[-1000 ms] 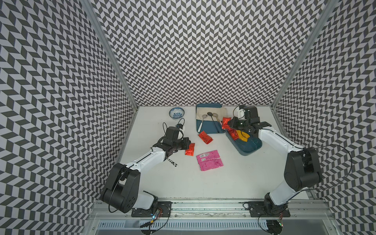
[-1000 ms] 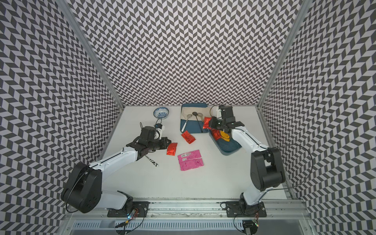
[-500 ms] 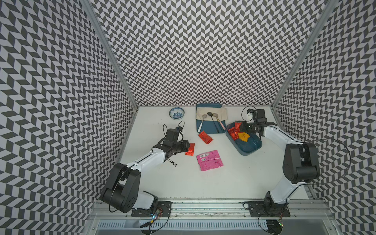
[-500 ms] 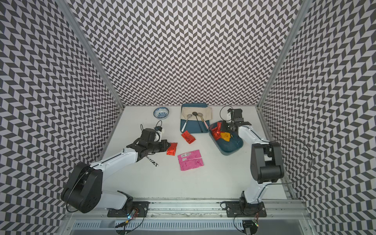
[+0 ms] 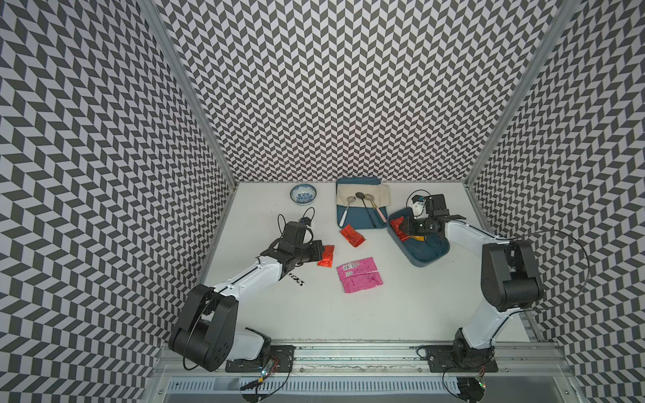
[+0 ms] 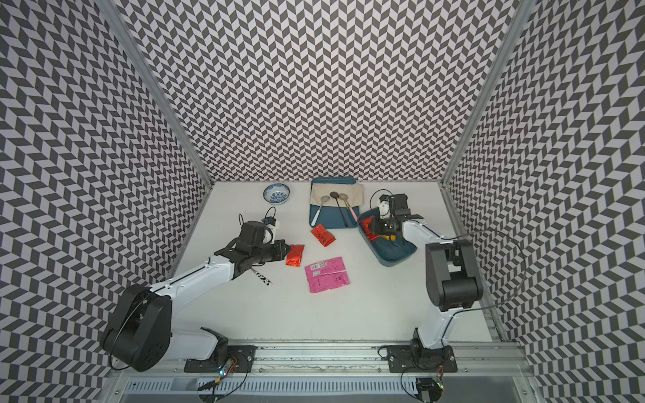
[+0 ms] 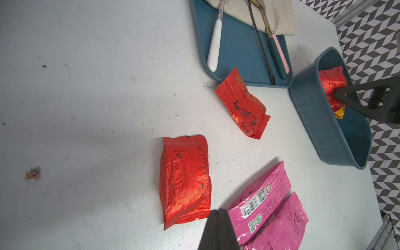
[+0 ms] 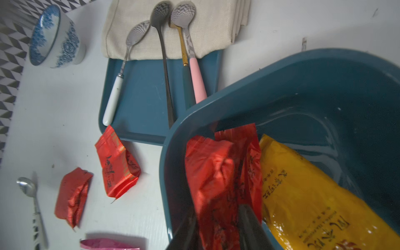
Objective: Put the tea bags into the storage box
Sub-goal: Place the tea bag in the storage box, then pick up the tea bag from the center of the board.
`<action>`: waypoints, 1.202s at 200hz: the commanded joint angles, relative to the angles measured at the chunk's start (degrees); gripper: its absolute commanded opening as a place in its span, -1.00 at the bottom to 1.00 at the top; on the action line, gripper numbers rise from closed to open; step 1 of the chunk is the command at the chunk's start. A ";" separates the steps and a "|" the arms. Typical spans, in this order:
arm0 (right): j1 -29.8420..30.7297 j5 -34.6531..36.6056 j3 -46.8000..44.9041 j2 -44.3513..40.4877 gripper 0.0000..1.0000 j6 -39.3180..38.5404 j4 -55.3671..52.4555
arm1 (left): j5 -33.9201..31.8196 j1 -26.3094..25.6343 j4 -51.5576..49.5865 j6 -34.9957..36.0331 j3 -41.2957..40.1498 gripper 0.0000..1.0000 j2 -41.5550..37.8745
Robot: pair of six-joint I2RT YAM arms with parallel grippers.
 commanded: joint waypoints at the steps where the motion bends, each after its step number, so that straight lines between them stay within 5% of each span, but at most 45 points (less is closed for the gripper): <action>1: 0.05 2.47 0.52 -5.04 -0.25 1.60 1.97 | -1.71 0.12 -0.40 -0.27 -0.58 -1.00 -0.57; 45: 7.04 5.16 -0.13 -11.23 -0.11 7.31 1.68 | -3.79 0.11 -0.78 -0.48 -0.28 -1.00 1.35; 97: 21.45 -2.14 -9.24 -12.01 0.08 20.85 14.41 | -10.55 0.11 -3.38 -0.44 -1.43 -1.00 2.97; 146: 28.79 -8.02 -9.99 -2.09 0.08 27.12 25.51 | -10.80 0.18 -1.45 -0.56 -1.94 -1.00 6.04; 240: 32.50 -10.41 -1.79 13.47 -0.03 32.13 27.30 | -5.22 -0.72 3.83 -3.13 -4.06 -1.00 8.73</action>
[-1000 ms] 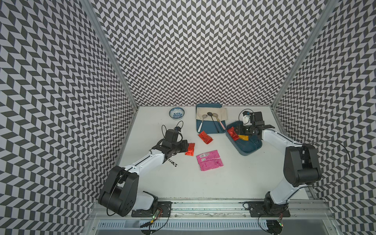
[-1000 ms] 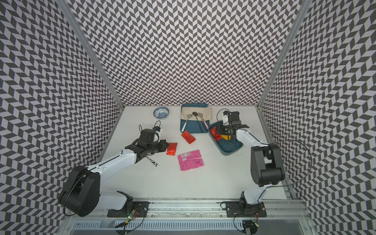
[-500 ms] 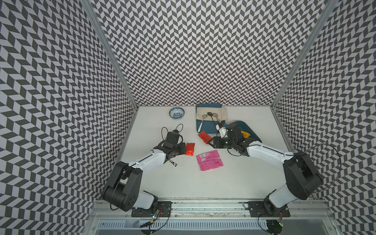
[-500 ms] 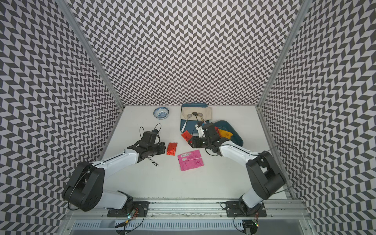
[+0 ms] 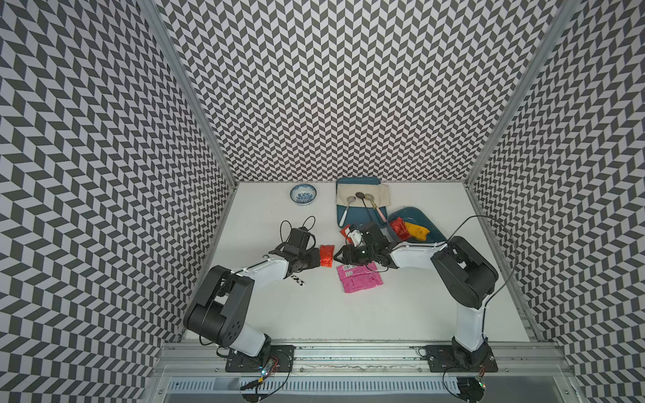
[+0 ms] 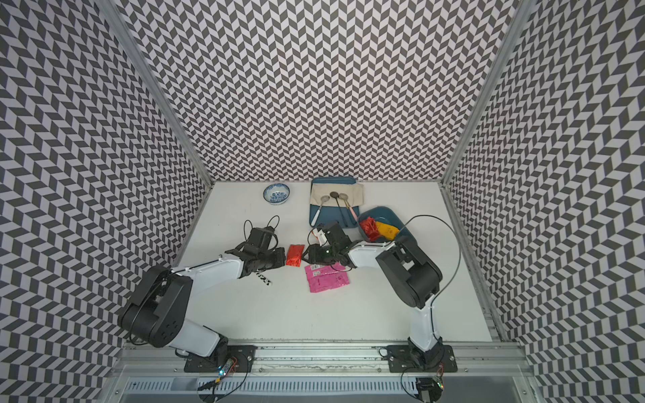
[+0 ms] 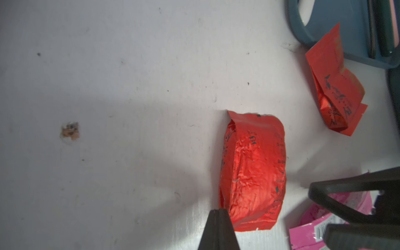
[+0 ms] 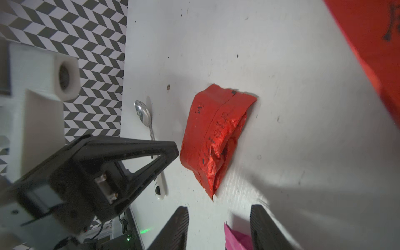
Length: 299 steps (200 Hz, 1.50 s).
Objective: Put the tea bags into the storage box
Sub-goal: Pick up the tea bag from the center of the board.
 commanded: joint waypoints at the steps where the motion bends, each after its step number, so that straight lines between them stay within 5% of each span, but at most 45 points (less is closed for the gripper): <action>1: 0.39 -0.46 2.01 1.95 -0.03 1.36 2.87 | 2.70 -0.74 2.89 -1.12 -1.55 -1.00 0.35; 141: 1.51 -3.61 6.11 6.88 -0.38 1.31 2.90 | 4.40 -1.79 4.39 -0.43 -0.90 -1.00 4.07; 190: 2.41 -3.24 7.62 5.93 -0.98 -0.43 0.91 | 3.94 -1.71 3.52 -0.23 0.02 -1.00 3.60; 235: 1.54 1.33 9.74 0.76 -1.00 -6.32 -6.88 | 1.66 -0.48 -1.01 0.17 1.91 -1.00 -2.83; 299: -5.50 4.07 1.88 -16.95 -1.00 -9.38 -14.10 | 1.18 0.37 -3.13 1.11 1.95 -1.00 -9.34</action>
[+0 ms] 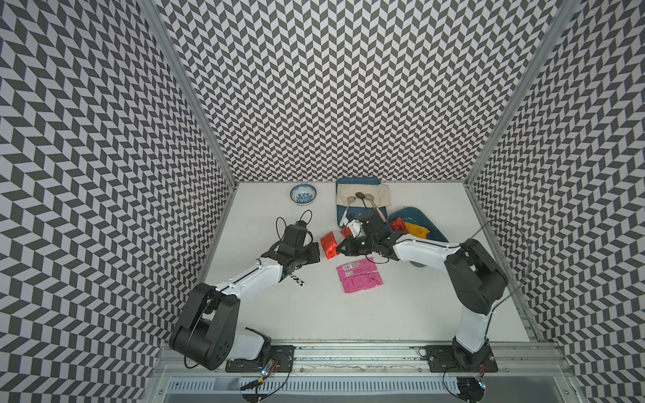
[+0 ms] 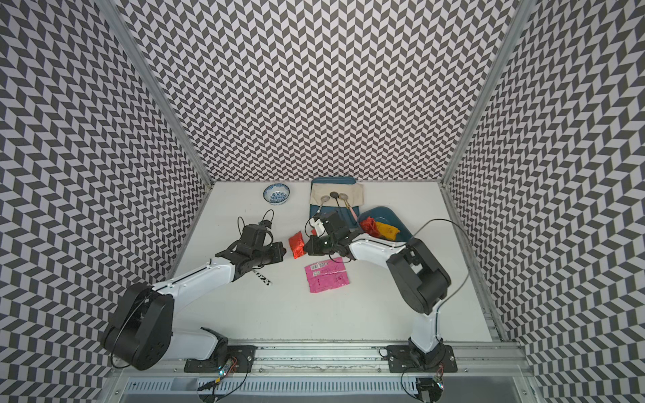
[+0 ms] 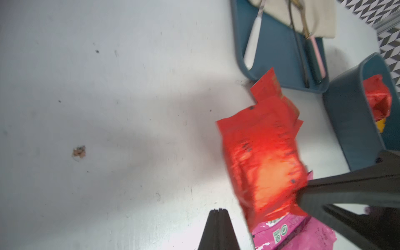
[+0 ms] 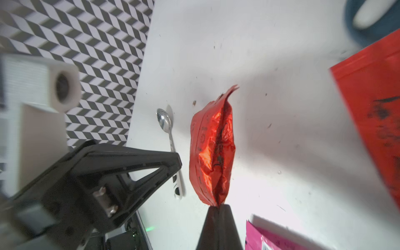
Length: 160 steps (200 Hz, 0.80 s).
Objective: Put the tea bags into the storage box
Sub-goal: Pick up the tea bag from the center of the board, then place the tea bag in the storage box.
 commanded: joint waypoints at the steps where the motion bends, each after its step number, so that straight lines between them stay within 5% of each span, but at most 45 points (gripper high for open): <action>1: -3.53 2.07 -2.57 -7.70 -1.00 -2.79 -3.00 | -0.17 0.29 -1.71 1.43 0.99 -1.00 -0.13; 91: -25.37 6.69 -10.95 -26.69 -1.00 -4.74 -16.24 | 3.80 0.24 0.51 1.54 2.41 -1.00 5.10; 160: -36.92 8.43 -17.93 -27.88 -1.00 -6.50 -15.55 | 4.24 0.24 1.19 1.68 1.46 -1.00 5.74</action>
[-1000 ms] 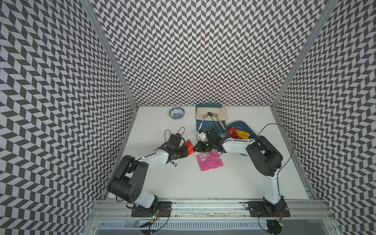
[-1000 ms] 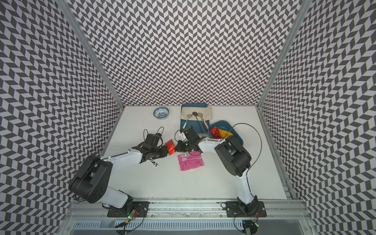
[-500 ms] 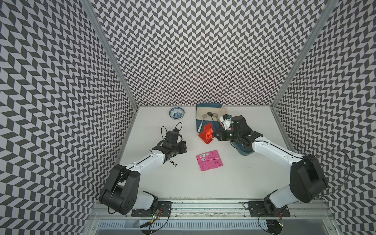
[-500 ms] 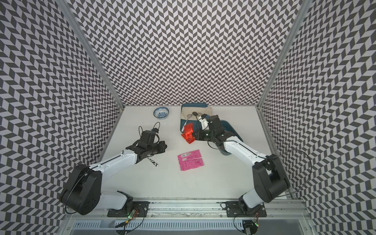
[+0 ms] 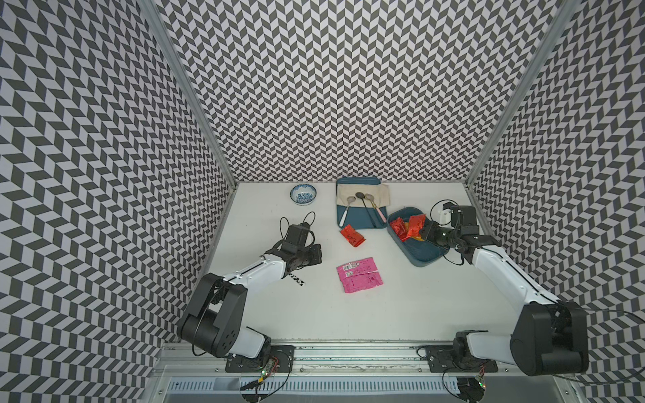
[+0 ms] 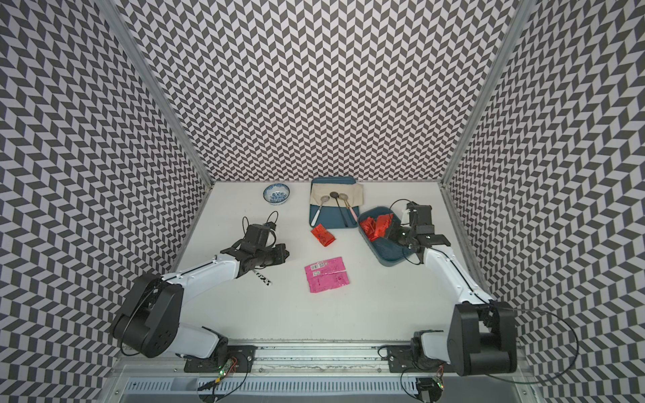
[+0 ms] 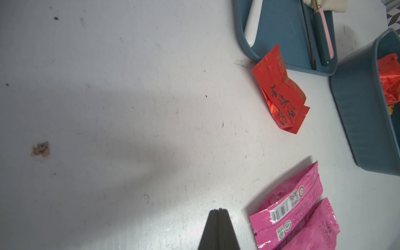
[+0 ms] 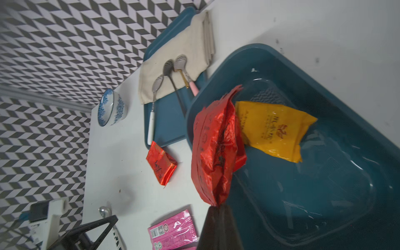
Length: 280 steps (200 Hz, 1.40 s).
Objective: Put the tea bags into the storage box
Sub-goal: Place the tea bag in the storage box, then pick up the tea bag from the center of the board.
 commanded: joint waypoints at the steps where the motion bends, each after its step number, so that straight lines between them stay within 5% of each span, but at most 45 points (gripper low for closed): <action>1: -1.62 0.25 -2.37 -0.16 -1.00 -1.10 1.33 | 0.59 0.20 1.07 0.70 0.56 -1.00 0.21; 65: -2.52 1.74 -6.72 3.39 -1.00 -1.88 3.13 | -0.13 0.20 1.21 -0.14 0.04 -1.00 -0.42; 95: -2.66 6.36 -6.44 2.51 -0.43 -2.60 2.74 | -0.32 0.21 1.08 -0.45 0.02 -1.00 -0.69; 142: -2.03 5.82 -2.20 -0.51 -0.25 -4.43 1.30 | -0.40 0.11 1.17 -0.85 0.23 -1.00 -0.28; 190: 10.14 0.60 4.83 2.56 0.04 -5.21 4.94 | 1.29 -0.39 1.54 -1.17 5.21 -1.00 5.05; 280: 22.32 -2.90 14.98 23.79 0.06 -5.53 13.98 | 2.51 -1.71 2.33 -2.34 13.41 -1.00 14.43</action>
